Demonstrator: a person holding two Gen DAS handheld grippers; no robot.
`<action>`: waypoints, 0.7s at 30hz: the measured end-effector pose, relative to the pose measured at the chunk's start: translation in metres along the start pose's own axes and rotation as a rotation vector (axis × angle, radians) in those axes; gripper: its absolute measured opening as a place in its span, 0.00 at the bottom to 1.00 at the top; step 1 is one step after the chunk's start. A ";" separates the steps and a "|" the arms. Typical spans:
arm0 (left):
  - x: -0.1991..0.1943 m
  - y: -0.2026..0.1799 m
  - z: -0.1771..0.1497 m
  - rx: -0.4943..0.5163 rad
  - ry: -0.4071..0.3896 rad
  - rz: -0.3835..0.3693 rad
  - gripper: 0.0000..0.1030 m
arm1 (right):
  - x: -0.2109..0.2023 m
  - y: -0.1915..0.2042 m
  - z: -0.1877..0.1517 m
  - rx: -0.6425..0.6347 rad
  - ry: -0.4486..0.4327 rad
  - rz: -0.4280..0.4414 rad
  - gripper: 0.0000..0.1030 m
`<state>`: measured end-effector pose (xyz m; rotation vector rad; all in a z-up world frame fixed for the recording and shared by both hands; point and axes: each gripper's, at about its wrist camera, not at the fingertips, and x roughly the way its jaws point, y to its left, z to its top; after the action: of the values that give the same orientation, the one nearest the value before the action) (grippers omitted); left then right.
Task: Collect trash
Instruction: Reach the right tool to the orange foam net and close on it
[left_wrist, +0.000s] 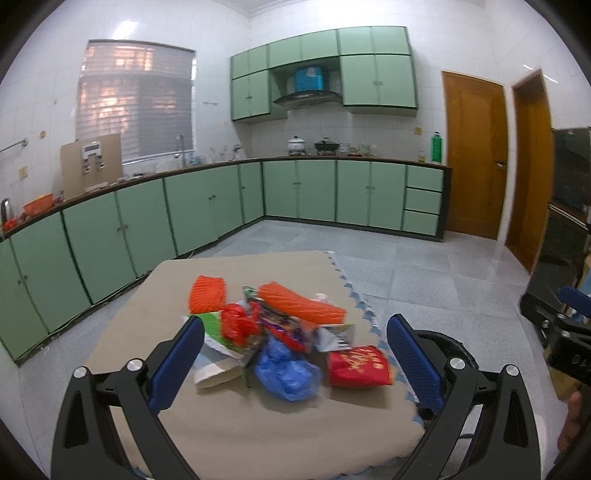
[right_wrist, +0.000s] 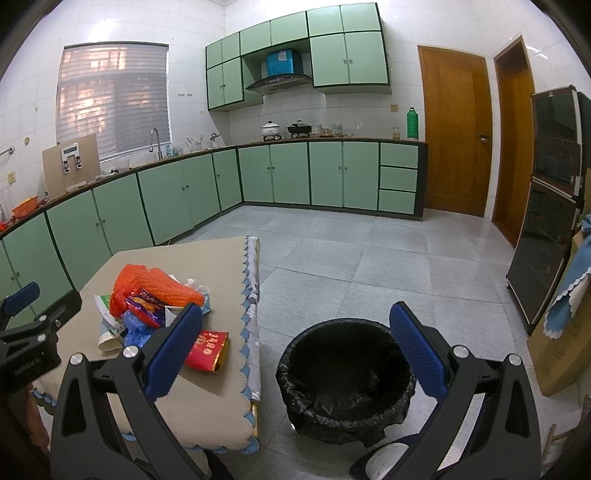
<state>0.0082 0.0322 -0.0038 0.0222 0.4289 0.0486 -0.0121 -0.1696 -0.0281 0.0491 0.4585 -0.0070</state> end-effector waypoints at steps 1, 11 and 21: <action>0.002 0.007 0.000 -0.010 0.001 0.018 0.94 | 0.005 0.004 0.001 0.000 -0.001 0.011 0.95; 0.033 0.079 -0.017 -0.048 0.042 0.198 0.94 | 0.053 0.048 -0.002 -0.029 0.018 0.115 0.95; 0.071 0.119 -0.038 -0.084 0.112 0.233 0.94 | 0.111 0.112 -0.014 -0.106 0.044 0.200 0.85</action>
<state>0.0521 0.1552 -0.0637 -0.0129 0.5347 0.2984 0.0827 -0.0568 -0.0848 -0.0090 0.4962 0.2150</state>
